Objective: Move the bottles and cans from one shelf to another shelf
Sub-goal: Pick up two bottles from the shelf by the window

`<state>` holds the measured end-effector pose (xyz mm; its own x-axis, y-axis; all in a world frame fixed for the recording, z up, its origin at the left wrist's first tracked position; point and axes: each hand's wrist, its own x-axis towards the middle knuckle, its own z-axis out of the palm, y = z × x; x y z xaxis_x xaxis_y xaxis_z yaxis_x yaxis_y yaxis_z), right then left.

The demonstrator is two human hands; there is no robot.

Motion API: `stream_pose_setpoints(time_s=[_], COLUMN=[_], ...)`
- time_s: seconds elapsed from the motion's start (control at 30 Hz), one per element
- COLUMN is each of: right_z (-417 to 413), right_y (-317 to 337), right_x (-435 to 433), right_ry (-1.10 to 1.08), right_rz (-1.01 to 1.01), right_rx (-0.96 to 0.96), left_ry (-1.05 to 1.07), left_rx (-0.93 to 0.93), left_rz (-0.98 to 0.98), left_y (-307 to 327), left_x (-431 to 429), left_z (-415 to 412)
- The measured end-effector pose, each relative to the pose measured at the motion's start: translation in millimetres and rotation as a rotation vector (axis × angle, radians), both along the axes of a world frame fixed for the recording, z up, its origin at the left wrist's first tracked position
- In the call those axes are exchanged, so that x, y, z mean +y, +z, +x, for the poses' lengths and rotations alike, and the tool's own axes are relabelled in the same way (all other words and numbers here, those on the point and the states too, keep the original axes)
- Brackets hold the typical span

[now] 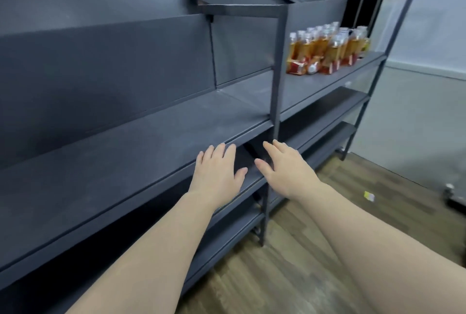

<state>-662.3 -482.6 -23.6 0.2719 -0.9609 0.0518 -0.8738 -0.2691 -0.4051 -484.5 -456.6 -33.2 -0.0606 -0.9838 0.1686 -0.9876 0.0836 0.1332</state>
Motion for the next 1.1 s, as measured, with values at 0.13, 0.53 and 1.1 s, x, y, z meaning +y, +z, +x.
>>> stream_pose_setpoints(time_s=[0.13, 0.53, 1.1], right_z=[-56, -176, -257], right_y=[-3, -9, -13], right_x=[-16, -93, -265], right_ry=[-0.098, -0.338, -0.460], right_rz=[0.026, 0.057, 0.036], right_rx=[0.023, 0.063, 0.085], left_ry=[-0.096, -0.347, -0.424], left_rx=[-0.013, -0.004, 0.075], left_rz=[0.023, 0.026, 0.064], left_y=[0, -7, -2], left_x=[-32, -154, -344], left_z=[-57, -180, -260])
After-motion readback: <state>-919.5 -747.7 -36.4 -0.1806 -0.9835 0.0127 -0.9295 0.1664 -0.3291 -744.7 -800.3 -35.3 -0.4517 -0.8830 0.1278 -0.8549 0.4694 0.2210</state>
